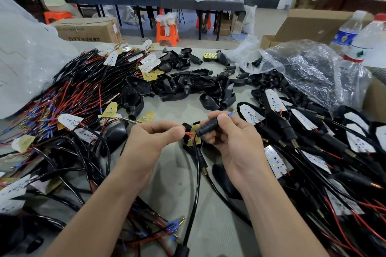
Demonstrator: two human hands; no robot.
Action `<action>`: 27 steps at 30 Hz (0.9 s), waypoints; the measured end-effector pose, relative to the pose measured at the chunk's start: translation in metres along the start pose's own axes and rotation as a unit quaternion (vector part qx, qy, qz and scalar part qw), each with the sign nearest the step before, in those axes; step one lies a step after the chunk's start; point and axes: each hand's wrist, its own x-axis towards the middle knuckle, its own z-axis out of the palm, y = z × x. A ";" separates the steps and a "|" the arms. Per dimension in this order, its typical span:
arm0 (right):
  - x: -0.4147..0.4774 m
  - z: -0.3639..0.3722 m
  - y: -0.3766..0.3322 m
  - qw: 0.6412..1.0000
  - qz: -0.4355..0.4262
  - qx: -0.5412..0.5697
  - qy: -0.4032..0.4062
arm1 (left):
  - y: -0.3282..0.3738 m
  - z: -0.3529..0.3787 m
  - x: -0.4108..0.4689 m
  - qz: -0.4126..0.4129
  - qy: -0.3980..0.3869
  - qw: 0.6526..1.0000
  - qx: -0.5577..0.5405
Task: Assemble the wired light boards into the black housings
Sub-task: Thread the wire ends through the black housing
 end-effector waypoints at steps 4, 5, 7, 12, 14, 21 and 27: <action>-0.002 0.005 0.003 1.000 0.004 -0.012 0.001 | -0.005 0.006 -0.003 0.058 0.028 0.993 0.095; -0.002 0.005 0.003 1.000 0.006 -0.012 0.001 | -0.006 0.007 -0.003 0.058 0.032 0.993 0.100; -0.002 0.005 0.001 1.000 0.005 -0.007 0.005 | -0.005 0.006 -0.002 0.055 0.030 0.993 0.095; -0.002 0.005 0.001 1.000 -0.008 -0.001 0.029 | -0.004 0.004 0.000 0.057 0.036 0.990 0.124; -0.003 0.007 0.003 1.000 -0.006 -0.013 0.021 | -0.005 0.006 -0.003 0.073 0.060 0.984 0.150; -0.003 0.004 0.002 1.000 0.020 -0.001 -0.010 | -0.001 0.007 -0.008 0.122 0.021 0.985 0.121; -0.004 0.002 0.002 0.997 0.045 -0.014 -0.053 | 0.000 0.009 -0.009 0.111 -0.017 0.988 0.106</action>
